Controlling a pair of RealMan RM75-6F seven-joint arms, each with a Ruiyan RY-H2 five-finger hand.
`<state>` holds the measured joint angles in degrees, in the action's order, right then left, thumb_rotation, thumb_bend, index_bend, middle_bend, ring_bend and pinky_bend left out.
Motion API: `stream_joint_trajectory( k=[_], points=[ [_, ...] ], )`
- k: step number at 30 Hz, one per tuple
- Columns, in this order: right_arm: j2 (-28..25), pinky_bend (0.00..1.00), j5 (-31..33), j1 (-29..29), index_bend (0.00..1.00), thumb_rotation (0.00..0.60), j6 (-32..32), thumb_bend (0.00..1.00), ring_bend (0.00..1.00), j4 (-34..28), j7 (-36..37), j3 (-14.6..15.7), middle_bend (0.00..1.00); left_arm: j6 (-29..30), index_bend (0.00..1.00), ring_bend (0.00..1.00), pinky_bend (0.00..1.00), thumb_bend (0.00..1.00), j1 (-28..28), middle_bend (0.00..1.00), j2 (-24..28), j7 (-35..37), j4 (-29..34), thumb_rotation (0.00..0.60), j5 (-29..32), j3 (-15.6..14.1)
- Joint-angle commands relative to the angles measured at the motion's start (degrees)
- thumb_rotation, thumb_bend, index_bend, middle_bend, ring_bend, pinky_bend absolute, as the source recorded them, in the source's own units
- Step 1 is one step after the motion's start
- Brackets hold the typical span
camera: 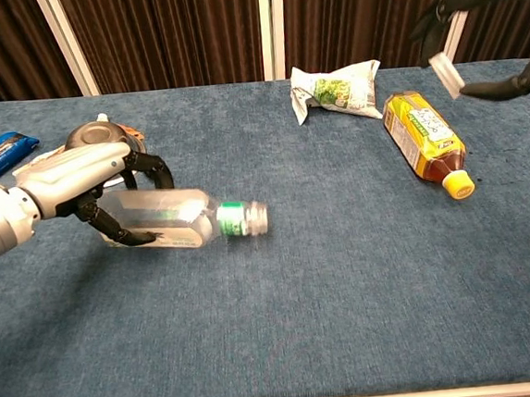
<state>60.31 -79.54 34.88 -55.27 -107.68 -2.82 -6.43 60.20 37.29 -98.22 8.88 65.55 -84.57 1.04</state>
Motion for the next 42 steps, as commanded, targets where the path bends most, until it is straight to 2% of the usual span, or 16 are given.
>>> stream_joint_trajectory(
  k=[1,8,14,19,25,27,32,35,38,42],
  points=[
    [2.6,0.0,1.1,1.3,0.52,0.6,2.2,0.32,0.0,2.4,-1.6,0.4,0.17,1.5,0.26,0.12,0.28,0.33,-1.3,0.26,2.6,-2.8,4.7,0.6,0.4,0.2],
    [11.8,0.0,5.2,5.6,0.5,0.6,8.1,0.32,0.0,10.9,-6.1,0.5,0.16,7.7,0.25,0.12,0.27,0.32,-4.6,0.26,7.1,-4.3,10.6,0.6,0.5,1.5],
    [20.1,0.0,8.4,7.8,0.4,0.6,9.8,0.32,0.0,19.4,-12.6,1.4,0.13,14.5,0.25,0.12,0.24,0.31,-10.1,0.25,10.9,-3.6,13.3,0.6,1.5,1.4],
    [24.9,0.0,11.3,8.7,0.37,0.6,11.6,0.32,0.0,24.0,-13.2,1.5,0.12,11.6,0.25,0.12,0.23,0.31,-10.8,0.25,11.3,0.4,13.2,0.6,2.0,0.2],
    [27.4,0.0,13.0,9.5,0.33,0.6,11.6,0.32,0.0,26.0,-13.3,0.6,0.11,6.3,0.25,0.12,0.24,0.26,-8.5,0.24,7.9,5.8,8.5,0.6,2.3,1.2],
    [27.6,0.0,13.5,9.7,0.27,0.6,11.6,0.32,0.0,26.2,-13.7,0.4,0.1,7.7,0.24,0.12,0.23,0.23,-8.6,0.22,7.6,5.3,8.0,0.6,1.6,1.6],
    [27.1,0.0,14.5,9.8,0.03,0.6,10.6,0.32,0.0,25.7,-15.3,0.4,0.07,11.8,0.21,0.09,0.2,0.18,-10.1,0.18,10.2,2.0,10.2,0.6,0.2,2.0],
    [23.5,0.0,12.9,7.3,0.0,0.6,5.9,0.32,0.0,22.1,-14.5,0.4,0.07,14.9,0.21,0.09,0.19,0.18,-11.9,0.18,13.6,0.4,12.3,0.6,0.0,2.3],
    [17.0,0.0,9.4,2.4,0.0,0.6,-2.1,0.32,0.0,16.9,-12.4,1.3,0.07,17.7,0.21,0.09,0.19,0.18,-14.4,0.18,17.2,-1.3,13.1,0.6,0.7,2.3],
    [9.0,0.0,3.8,-6.7,0.0,0.6,-15.1,0.32,0.0,12.7,-8.6,4.4,0.05,20.6,0.21,0.09,0.19,0.18,-18.8,0.18,21.5,-4.4,12.7,0.6,3.4,1.6]
  ],
)
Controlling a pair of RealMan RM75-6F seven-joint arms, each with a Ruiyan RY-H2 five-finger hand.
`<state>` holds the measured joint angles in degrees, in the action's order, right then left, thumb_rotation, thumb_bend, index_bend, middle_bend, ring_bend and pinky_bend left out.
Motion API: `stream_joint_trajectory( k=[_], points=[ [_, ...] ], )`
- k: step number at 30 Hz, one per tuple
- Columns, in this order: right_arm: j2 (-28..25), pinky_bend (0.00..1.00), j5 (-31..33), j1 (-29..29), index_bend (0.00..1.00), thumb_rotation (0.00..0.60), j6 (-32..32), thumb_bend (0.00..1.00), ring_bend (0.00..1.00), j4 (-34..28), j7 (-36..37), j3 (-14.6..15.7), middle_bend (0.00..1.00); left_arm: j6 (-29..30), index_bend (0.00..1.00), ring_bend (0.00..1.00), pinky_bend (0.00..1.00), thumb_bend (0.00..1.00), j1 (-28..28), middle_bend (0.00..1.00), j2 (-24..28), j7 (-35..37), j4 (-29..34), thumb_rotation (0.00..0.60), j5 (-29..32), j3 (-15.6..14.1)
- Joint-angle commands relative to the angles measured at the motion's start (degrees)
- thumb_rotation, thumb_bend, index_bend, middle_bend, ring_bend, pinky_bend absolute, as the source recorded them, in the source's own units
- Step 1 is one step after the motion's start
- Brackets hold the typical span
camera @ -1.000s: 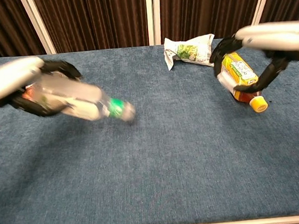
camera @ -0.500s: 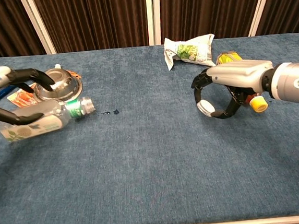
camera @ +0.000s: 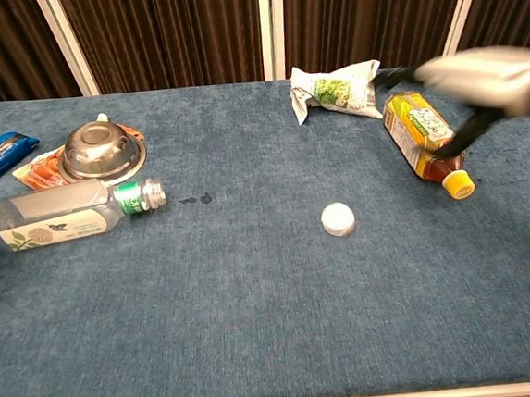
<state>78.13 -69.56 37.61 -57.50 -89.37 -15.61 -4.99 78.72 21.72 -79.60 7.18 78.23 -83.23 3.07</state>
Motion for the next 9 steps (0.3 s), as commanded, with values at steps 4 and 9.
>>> stream_joint_trajectory(
  k=[4,9],
  points=[
    [-12.5,0.0,-10.9,-17.6,0.0,0.6,-23.6,0.32,0.0,-5.7,10.7,5.8,0.01,4.2,0.21,0.09,0.13,0.18,-7.5,0.18,5.8,-3.9,0.4,0.6,4.5,-1.4],
    [-14.1,0.0,-13.9,-25.0,0.0,0.6,-31.2,0.32,0.0,-3.9,17.1,8.4,0.01,8.9,0.21,0.09,0.12,0.18,-12.4,0.18,8.0,-5.0,4.1,0.6,4.0,-3.0]
  ],
)
